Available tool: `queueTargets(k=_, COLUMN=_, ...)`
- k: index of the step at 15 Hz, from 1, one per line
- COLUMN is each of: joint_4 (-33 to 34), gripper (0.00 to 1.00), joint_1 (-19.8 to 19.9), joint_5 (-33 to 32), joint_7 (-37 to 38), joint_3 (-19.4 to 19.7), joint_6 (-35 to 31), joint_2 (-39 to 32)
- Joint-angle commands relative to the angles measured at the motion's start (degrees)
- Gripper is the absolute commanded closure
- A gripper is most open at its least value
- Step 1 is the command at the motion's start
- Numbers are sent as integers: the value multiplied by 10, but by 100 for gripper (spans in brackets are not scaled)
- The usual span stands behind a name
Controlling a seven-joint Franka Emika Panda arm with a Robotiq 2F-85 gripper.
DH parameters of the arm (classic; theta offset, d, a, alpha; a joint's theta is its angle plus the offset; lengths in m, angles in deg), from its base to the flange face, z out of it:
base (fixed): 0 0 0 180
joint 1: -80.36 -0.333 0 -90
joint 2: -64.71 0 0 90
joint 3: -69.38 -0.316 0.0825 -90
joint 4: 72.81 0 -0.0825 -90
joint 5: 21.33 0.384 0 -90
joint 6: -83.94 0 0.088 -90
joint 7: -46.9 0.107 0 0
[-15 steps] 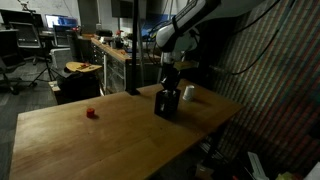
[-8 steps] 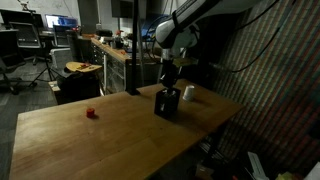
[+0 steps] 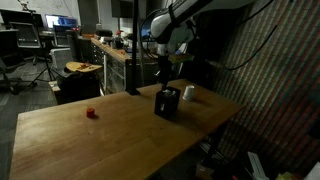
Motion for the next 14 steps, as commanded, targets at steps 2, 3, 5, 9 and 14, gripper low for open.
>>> queueTargets(k=2, joint_4=26, gripper=94, joint_1=0, joint_5=2, joint_7=-9, joint_3=3, joint_6=-1, joint_2=-16)
queueTargets(k=3, joint_4=32, gripper=94, joint_1=2, joint_5=4, joint_7=-10, joint_3=4, joint_6=0, joint_2=-21)
queueTargets(k=5, joint_4=41, gripper=94, joint_1=4, joint_5=4, joint_7=-11, joint_3=5, joint_6=1, joint_2=-28)
queueTargets(k=9, joint_4=61, gripper=94, joint_1=10, joint_5=6, joint_7=-14, joint_3=9, joint_6=5, joint_2=-45)
queueTargets(k=14, joint_4=67, gripper=94, joint_1=19, joint_5=6, joint_7=-12, joint_3=13, joint_6=10, joint_2=-49)
